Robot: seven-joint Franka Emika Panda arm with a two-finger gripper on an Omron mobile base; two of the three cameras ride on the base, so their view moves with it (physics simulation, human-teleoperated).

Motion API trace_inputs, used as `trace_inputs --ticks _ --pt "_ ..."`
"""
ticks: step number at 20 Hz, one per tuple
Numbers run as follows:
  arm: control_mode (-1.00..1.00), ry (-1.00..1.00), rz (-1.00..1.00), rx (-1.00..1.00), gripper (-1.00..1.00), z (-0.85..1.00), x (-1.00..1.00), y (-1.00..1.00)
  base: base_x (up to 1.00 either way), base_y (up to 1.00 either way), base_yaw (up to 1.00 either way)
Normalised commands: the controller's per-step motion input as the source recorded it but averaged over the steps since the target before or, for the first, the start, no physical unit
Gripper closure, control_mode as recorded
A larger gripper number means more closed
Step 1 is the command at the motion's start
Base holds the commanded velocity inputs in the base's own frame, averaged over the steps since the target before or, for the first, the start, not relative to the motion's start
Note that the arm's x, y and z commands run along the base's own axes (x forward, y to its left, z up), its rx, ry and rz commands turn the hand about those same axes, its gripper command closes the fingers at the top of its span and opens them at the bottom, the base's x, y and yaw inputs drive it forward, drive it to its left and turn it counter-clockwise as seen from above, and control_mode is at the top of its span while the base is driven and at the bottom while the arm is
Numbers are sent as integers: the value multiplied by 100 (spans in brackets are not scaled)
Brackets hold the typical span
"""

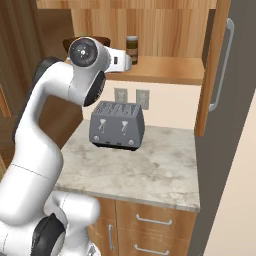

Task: Take the cinnamon bottle from the cabinet and place it on the dining table, next to the plate with the cupcake. Then take the chocolate from the dining counter and place it on the cupcake plate.

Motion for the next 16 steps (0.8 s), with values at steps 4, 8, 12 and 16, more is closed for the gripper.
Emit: trace_inputs --ticks 4,8,12,16 --pt "-100 12 10 0 -100 0 26 -10 0 0 0" --pt "-100 9 1 6 -100 -8 37 -4 0 0 0" --pt "-100 0 0 5 -100 -13 44 0 0 0 0" --pt "-100 0 0 1 -100 -16 44 0 0 0 0"
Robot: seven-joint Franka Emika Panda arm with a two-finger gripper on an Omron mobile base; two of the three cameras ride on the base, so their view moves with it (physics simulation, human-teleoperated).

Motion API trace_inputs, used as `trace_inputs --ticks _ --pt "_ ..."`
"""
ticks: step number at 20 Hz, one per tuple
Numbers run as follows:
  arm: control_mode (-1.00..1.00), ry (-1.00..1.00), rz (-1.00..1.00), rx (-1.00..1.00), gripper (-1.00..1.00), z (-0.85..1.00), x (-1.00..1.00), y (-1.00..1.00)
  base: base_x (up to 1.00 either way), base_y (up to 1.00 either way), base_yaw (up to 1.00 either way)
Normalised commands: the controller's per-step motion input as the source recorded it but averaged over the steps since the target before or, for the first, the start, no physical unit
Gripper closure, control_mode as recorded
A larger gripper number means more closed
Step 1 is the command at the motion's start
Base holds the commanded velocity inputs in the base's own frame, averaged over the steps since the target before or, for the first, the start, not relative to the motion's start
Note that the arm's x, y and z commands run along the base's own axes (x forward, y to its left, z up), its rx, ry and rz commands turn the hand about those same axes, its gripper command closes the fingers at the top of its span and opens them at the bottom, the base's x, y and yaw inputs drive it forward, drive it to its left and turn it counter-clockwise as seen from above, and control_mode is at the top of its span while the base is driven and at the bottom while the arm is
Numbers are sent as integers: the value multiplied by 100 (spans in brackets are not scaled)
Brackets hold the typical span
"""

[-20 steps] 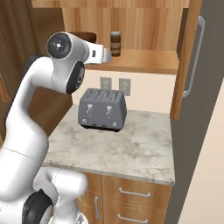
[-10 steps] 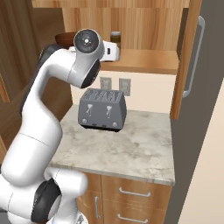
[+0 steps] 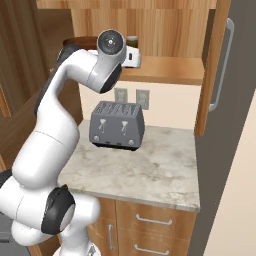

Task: Take the cinnamon bottle from the cabinet and place it on the dining table, next to the plate with the cupcake. Then take the chocolate from the dining counter and place it on the cupcake plate.

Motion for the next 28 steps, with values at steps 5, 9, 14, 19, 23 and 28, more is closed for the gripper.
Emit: trace_inputs --ticks 5,9,14,19,23,28 --pt "-100 0 1 0 -100 -7 45 -1 0 0 0" --pt "-100 0 3 3 -100 0 41 -3 0 0 0" --pt "-100 0 4 5 -100 0 35 -3 0 0 0" --pt "-100 0 5 1 -100 0 26 -2 0 0 0" --pt "-100 0 4 0 -100 0 24 -3 0 0 0" --pt "-100 3 3 0 -100 0 28 0 0 0 0"
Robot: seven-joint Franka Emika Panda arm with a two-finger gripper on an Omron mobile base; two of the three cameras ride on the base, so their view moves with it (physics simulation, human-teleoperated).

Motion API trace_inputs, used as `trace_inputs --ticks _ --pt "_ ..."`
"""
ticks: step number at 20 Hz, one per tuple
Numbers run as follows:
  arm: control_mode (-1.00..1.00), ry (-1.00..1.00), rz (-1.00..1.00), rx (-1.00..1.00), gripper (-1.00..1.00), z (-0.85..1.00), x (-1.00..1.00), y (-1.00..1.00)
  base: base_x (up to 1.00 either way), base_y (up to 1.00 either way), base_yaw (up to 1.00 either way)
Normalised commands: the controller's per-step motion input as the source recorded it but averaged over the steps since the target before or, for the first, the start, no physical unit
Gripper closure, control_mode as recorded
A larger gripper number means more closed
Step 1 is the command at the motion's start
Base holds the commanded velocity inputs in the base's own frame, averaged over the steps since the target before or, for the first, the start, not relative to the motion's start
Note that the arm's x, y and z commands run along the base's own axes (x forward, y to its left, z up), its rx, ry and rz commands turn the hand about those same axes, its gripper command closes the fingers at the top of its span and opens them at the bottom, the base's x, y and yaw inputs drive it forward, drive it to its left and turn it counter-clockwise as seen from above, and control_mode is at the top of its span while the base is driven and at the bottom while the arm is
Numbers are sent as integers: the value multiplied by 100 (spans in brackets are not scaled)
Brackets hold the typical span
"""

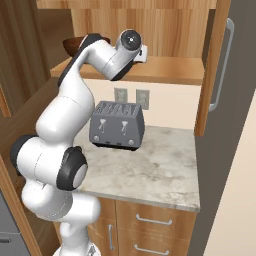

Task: Take the cinnamon bottle from the cabinet and place it on the dining table, next to the plate with the cupcake. Then take the chocolate from the dining counter and place it on the cupcake plate.

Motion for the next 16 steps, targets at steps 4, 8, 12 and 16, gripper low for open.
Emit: trace_inputs --ticks 4,8,12,16 --pt "-100 3 0 0 -100 -4 25 0 0 0 0" --pt "-100 0 0 0 -100 -6 24 0 0 0 0" --pt "-100 0 0 0 -100 -5 28 0 0 0 0" --pt "-100 0 0 0 -100 -6 26 0 0 0 0"
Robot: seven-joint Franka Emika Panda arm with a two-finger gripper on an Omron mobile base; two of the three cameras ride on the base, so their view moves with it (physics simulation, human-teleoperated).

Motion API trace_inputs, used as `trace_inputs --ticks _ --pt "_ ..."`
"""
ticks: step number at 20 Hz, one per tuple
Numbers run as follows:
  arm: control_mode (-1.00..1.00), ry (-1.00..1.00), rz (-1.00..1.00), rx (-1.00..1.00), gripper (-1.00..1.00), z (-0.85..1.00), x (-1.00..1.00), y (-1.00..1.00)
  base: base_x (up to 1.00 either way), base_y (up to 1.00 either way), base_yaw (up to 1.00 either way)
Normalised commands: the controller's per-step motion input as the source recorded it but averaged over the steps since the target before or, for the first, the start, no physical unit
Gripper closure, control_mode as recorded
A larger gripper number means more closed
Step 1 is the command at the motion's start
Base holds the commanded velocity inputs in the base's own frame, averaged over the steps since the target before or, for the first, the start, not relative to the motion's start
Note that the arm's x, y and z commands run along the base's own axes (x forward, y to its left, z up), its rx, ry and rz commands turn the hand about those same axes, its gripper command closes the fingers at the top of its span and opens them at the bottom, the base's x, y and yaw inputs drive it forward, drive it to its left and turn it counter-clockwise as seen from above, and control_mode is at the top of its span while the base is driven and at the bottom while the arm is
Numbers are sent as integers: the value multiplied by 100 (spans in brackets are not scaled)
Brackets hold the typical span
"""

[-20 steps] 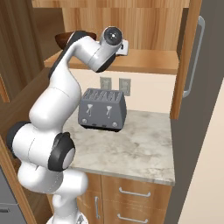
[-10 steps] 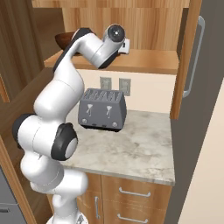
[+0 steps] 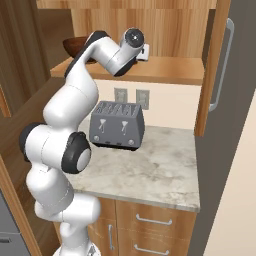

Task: Take the cinnamon bottle from the cabinet and place it on the dining table, next to the plate with the cupcake. Then take the chocolate from the dining counter and place it on the cupcake plate.

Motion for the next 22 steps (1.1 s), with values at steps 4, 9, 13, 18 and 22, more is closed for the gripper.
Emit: trace_inputs --ticks 4,9,13,18,22 --pt "-100 0 0 0 -100 -9 24 -2 0 0 0" --pt "-100 0 0 0 -100 -3 27 -6 0 0 0" --pt "-100 0 0 0 -100 0 23 -7 0 0 0" --pt "-100 0 0 0 -100 -1 24 -8 0 0 0" --pt "-100 1 0 0 -100 -2 29 -5 0 0 0"
